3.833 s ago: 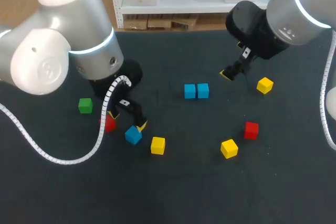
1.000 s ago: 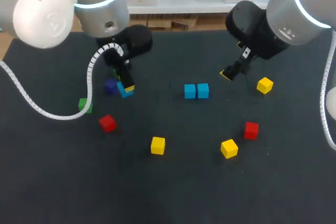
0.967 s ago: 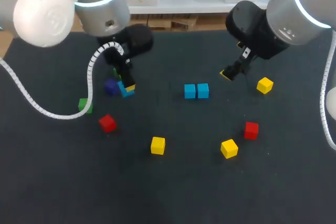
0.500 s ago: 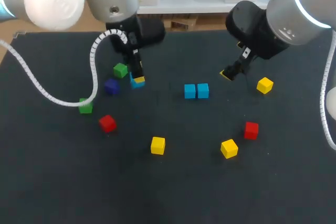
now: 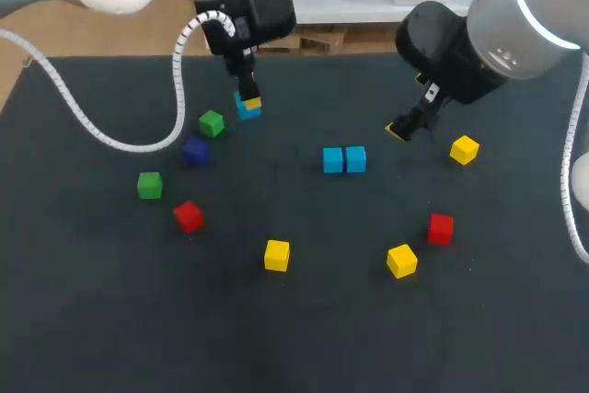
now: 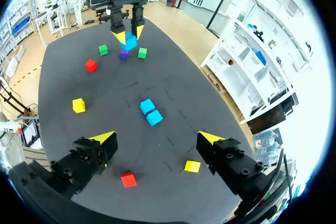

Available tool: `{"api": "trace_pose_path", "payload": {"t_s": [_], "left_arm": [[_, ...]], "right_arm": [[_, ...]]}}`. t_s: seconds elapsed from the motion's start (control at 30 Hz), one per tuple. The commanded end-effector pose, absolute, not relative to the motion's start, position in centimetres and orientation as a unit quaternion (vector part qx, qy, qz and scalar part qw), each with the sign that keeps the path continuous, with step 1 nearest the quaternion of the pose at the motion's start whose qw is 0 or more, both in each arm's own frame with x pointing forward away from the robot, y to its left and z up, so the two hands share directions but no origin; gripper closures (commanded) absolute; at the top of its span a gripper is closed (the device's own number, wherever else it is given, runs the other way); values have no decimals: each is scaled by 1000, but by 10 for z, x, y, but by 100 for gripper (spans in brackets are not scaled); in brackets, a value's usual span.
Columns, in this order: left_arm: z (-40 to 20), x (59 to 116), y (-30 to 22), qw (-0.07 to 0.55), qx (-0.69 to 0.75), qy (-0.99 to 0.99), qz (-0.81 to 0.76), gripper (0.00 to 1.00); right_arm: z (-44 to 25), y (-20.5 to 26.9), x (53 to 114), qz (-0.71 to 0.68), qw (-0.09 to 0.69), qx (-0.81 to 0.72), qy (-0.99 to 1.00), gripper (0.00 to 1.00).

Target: Place the blue cubes, place green cubes on the blue cubes, place the yellow cubes on the green cubes, then place the red cubes on the yellow cubes, and place purple cube on the red cubes.

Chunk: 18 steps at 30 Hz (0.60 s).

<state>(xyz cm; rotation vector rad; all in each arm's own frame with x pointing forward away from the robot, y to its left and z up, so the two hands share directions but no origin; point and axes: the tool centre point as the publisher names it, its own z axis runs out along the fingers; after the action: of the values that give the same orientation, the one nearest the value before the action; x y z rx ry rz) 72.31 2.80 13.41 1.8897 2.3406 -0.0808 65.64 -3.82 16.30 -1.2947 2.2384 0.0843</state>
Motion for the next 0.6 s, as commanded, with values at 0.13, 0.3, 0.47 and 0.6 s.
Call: {"api": "trace_pose_path", "payload": {"t_s": [0.13,0.3,0.47,0.6], "left_arm": [[125,742,16,42,630,775,-15,100],[125,744,18,53,611,789,-19,100],[128,742,22,61,598,799,-28,100],[128,742,22,61,598,799,-28,100]], "right_arm": [[162,-38,656,30,275,-480,832,0],[162,-38,656,30,275,-480,832,0],[162,-38,656,30,275,-480,832,0],[162,-38,656,30,275,-480,832,0]]}}
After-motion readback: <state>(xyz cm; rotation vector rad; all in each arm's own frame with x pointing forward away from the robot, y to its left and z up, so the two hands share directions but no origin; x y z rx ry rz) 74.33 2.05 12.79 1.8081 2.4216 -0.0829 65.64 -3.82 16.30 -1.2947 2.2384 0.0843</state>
